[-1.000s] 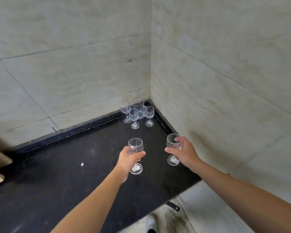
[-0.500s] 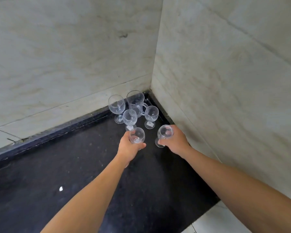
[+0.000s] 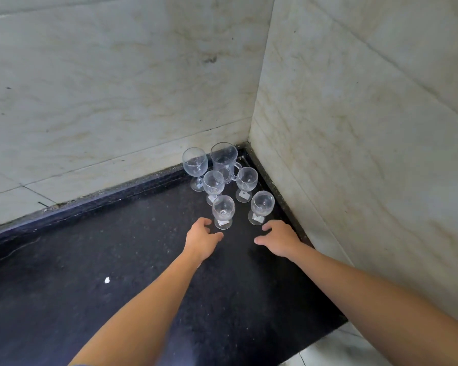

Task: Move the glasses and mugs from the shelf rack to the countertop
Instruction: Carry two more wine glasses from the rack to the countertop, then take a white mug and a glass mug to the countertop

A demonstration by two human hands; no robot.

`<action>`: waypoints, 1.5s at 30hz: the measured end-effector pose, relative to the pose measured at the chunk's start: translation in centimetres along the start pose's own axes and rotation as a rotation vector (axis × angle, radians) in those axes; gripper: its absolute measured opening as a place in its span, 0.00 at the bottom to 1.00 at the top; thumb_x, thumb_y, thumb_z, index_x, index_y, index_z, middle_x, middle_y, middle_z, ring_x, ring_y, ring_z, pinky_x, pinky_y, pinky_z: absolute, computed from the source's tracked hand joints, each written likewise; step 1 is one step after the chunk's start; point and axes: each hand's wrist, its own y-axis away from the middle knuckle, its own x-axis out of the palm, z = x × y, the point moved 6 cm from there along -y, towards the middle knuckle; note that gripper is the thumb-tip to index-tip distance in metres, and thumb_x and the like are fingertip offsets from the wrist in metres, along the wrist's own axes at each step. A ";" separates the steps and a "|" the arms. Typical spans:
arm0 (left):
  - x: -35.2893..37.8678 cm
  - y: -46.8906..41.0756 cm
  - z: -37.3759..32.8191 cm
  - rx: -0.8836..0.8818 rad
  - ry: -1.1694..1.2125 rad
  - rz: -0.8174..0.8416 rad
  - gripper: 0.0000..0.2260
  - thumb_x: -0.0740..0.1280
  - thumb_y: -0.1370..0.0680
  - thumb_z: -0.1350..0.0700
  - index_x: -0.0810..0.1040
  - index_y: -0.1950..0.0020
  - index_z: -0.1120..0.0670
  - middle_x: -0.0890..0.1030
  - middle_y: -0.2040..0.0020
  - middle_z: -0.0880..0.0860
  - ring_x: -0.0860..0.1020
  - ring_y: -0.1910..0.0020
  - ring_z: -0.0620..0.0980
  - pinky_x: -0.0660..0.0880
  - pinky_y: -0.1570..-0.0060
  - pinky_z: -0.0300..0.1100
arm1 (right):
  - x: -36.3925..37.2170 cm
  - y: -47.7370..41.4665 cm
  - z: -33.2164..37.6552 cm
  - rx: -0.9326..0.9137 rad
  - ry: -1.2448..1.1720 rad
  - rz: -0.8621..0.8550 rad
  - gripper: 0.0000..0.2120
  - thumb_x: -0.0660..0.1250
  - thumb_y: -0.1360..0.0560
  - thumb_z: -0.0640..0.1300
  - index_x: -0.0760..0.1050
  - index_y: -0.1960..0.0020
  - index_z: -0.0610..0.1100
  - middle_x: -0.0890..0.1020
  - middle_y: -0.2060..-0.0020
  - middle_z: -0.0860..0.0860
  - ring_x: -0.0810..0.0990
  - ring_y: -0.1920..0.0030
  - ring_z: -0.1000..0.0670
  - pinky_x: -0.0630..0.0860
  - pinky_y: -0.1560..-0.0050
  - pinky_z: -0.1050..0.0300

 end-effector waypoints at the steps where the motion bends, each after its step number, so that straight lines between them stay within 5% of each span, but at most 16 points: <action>1: -0.5 1.1 0.5 -0.014 -0.023 -0.012 0.21 0.72 0.27 0.56 0.72 0.35 0.56 0.78 0.44 0.55 0.78 0.47 0.55 0.76 0.49 0.46 | 0.6 0.7 0.4 -0.034 0.069 0.035 0.26 0.72 0.29 0.53 0.74 0.34 0.46 0.79 0.43 0.48 0.79 0.44 0.46 0.73 0.51 0.55; 11: -7.9 19.4 11.0 -0.104 -0.149 -0.336 0.14 0.67 0.25 0.53 0.76 0.40 0.56 0.79 0.58 0.50 0.78 0.49 0.55 0.74 0.53 0.42 | 11.3 10.6 10.9 -0.711 0.667 0.204 0.19 0.66 0.26 0.53 0.74 0.36 0.51 0.82 0.43 0.50 0.78 0.42 0.43 0.73 0.47 0.51; 17: -10.5 35.3 22.9 -0.322 -0.099 -0.604 0.14 0.68 0.25 0.52 0.78 0.41 0.55 0.82 0.49 0.53 0.79 0.46 0.54 0.74 0.49 0.44 | 22.4 23.4 13.5 -1.094 0.904 0.387 0.18 0.64 0.25 0.52 0.74 0.36 0.50 0.81 0.43 0.49 0.80 0.46 0.44 0.71 0.54 0.54; 22: -9.4 50.1 31.2 -0.497 0.041 -0.837 0.14 0.67 0.28 0.53 0.78 0.43 0.52 0.78 0.61 0.48 0.77 0.56 0.51 0.74 0.56 0.43 | 31.2 36.5 12.5 -1.375 1.105 0.554 0.18 0.63 0.23 0.52 0.72 0.34 0.49 0.80 0.44 0.49 0.79 0.48 0.45 0.76 0.52 0.51; 35: 4.5 86.3 49.1 -0.855 0.207 -1.138 0.15 0.67 0.27 0.50 0.78 0.42 0.53 0.82 0.48 0.54 0.79 0.47 0.55 0.76 0.48 0.46 | 48.6 72.1 -2.3 -1.917 1.278 0.757 0.20 0.65 0.26 0.56 0.74 0.35 0.53 0.81 0.41 0.50 0.79 0.42 0.45 0.73 0.45 0.53; 41: 10.5 102.1 54.6 -0.977 0.387 -1.310 0.11 0.69 0.25 0.53 0.78 0.44 0.54 0.82 0.51 0.54 0.81 0.51 0.52 0.79 0.48 0.49 | 54.4 88.0 -10.7 -2.096 1.285 0.905 0.20 0.66 0.26 0.56 0.74 0.36 0.52 0.82 0.43 0.52 0.79 0.43 0.47 0.75 0.44 0.53; 45: 13.4 109.5 57.6 -1.044 0.466 -1.422 0.11 0.69 0.24 0.53 0.78 0.44 0.52 0.79 0.53 0.50 0.79 0.53 0.48 0.77 0.52 0.42 | 57.6 97.3 -15.0 -2.265 1.268 0.989 0.19 0.66 0.25 0.56 0.74 0.36 0.52 0.82 0.44 0.51 0.80 0.44 0.46 0.76 0.46 0.52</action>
